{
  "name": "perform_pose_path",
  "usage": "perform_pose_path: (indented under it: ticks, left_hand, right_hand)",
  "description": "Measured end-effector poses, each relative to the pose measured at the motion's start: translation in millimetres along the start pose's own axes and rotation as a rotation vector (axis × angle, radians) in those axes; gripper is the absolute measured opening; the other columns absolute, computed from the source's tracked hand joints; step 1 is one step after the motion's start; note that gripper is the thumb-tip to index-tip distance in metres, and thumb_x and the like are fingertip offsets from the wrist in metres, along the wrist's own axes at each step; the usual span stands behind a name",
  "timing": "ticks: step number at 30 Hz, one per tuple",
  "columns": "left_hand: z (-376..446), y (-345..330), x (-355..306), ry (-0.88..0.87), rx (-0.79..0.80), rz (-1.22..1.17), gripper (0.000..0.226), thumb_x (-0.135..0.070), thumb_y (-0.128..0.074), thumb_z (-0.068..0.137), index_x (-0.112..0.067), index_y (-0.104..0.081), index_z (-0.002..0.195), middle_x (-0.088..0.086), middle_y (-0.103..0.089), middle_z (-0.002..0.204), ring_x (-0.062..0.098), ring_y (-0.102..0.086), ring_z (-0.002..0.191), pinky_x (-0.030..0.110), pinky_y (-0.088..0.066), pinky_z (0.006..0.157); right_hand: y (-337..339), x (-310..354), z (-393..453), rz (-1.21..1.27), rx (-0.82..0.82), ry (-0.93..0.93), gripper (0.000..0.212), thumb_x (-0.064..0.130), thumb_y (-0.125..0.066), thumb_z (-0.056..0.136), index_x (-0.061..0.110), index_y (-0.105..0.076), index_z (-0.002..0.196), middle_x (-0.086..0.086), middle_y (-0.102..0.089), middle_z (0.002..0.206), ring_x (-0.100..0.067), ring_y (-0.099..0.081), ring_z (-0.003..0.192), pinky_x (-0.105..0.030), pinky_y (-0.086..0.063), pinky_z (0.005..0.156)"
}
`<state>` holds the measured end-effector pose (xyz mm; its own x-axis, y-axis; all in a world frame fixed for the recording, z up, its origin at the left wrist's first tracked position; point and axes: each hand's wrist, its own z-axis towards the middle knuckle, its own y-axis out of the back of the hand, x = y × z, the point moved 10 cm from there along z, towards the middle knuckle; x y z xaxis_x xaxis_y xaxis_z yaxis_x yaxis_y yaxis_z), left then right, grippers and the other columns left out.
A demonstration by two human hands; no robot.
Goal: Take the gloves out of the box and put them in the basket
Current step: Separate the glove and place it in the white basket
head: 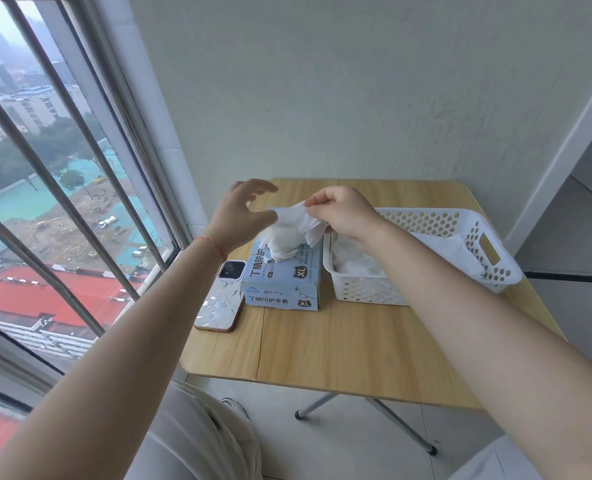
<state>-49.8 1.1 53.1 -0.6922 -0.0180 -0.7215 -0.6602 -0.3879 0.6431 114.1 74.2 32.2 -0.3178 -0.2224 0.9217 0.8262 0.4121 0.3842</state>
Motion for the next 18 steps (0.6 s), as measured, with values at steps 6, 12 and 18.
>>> perform_pose_path:
  ticks: [6, 12, 18]
  left_hand:
    - [-3.6, -30.5, -19.2, -0.143, 0.129, 0.131, 0.047, -0.02, -0.081, 0.077, -0.021, -0.062, 0.12, -0.003, -0.06, 0.116, 0.013, -0.052, 0.106, 0.025, -0.04, 0.095]
    - [3.2, -15.0, -14.4, -0.051, -0.061, 0.071, 0.004, -0.024, -0.069, 0.088, -0.024, -0.065, 0.09, -0.009, -0.064, 0.079, 0.004, -0.059, 0.071, 0.016, -0.044, 0.064]
    - [5.0, -16.9, -21.5, -0.012, -0.087, 0.101, 0.014, -0.019, -0.056, 0.09, -0.019, -0.07, 0.091, -0.002, -0.067, 0.077, 0.01, -0.055, 0.064, 0.017, -0.038, 0.053]
  right_hand:
    - [-12.6, 5.6, -5.9, 0.388, 0.109, -0.086, 0.017, 0.001, -0.049, 0.096, 0.013, -0.059, 0.09, -0.008, -0.061, 0.09, -0.019, -0.06, 0.073, -0.031, -0.054, 0.062]
    - [-6.2, 5.2, -10.8, 0.361, 0.171, -0.077, 0.03, 0.038, -0.064, 0.091, 0.012, -0.057, 0.104, -0.006, -0.065, 0.095, -0.02, -0.063, 0.083, -0.032, -0.052, 0.07]
    - [-3.2, 5.0, -13.7, 0.045, 0.193, 0.024, 0.048, 0.037, -0.082, 0.073, 0.025, -0.056, 0.112, -0.003, -0.059, 0.105, -0.016, -0.062, 0.095, -0.032, -0.053, 0.08]
